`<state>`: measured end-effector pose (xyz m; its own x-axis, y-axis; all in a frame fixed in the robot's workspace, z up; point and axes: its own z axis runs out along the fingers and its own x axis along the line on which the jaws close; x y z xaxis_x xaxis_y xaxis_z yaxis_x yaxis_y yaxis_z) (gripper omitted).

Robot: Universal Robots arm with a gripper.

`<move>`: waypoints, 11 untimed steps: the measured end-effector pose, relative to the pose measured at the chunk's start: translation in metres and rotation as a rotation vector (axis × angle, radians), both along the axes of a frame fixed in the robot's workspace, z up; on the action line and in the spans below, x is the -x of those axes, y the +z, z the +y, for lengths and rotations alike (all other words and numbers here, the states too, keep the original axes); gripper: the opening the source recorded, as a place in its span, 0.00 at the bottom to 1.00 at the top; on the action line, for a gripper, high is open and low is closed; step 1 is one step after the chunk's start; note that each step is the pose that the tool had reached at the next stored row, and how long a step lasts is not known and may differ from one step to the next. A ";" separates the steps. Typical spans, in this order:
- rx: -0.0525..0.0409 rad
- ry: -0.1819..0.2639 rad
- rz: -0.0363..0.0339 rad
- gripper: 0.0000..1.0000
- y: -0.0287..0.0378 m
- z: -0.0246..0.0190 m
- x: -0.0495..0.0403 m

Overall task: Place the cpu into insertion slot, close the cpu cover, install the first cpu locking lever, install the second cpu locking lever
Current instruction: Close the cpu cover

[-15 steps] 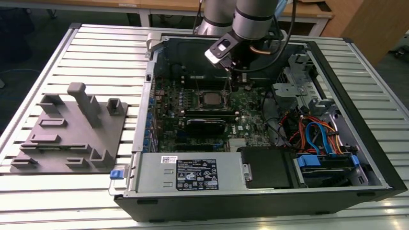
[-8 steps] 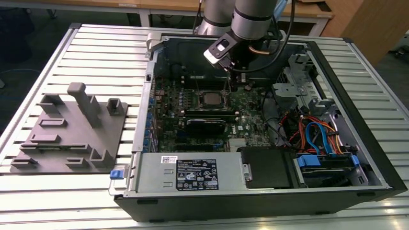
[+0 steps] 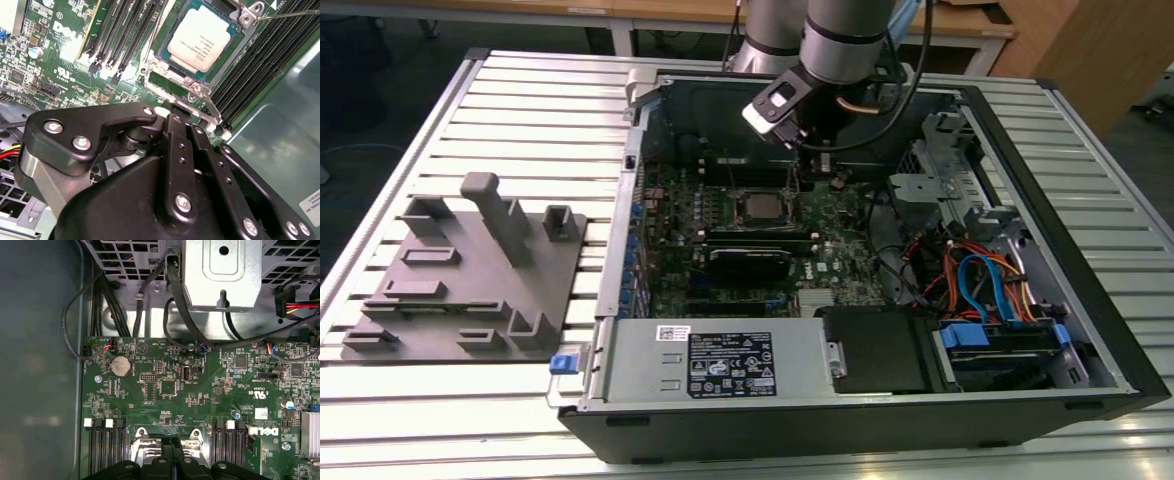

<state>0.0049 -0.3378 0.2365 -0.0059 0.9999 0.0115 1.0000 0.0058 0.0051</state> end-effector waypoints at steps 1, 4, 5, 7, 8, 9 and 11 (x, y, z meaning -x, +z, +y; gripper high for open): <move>0.0001 0.000 0.0000 0.10 0.0000 0.0000 0.0004; 0.0001 0.000 0.0001 0.10 -0.0003 0.0000 0.0012; 0.0000 0.000 0.0001 0.10 -0.0003 0.0000 0.0016; 0.0001 0.000 0.0001 0.10 -0.0005 0.0000 0.0023; 0.0000 0.000 0.0000 0.10 -0.0006 0.0000 0.0028; 0.0000 0.000 0.0001 0.10 -0.0007 0.0000 0.0034; 0.0000 0.000 0.0000 0.10 -0.0008 0.0000 0.0043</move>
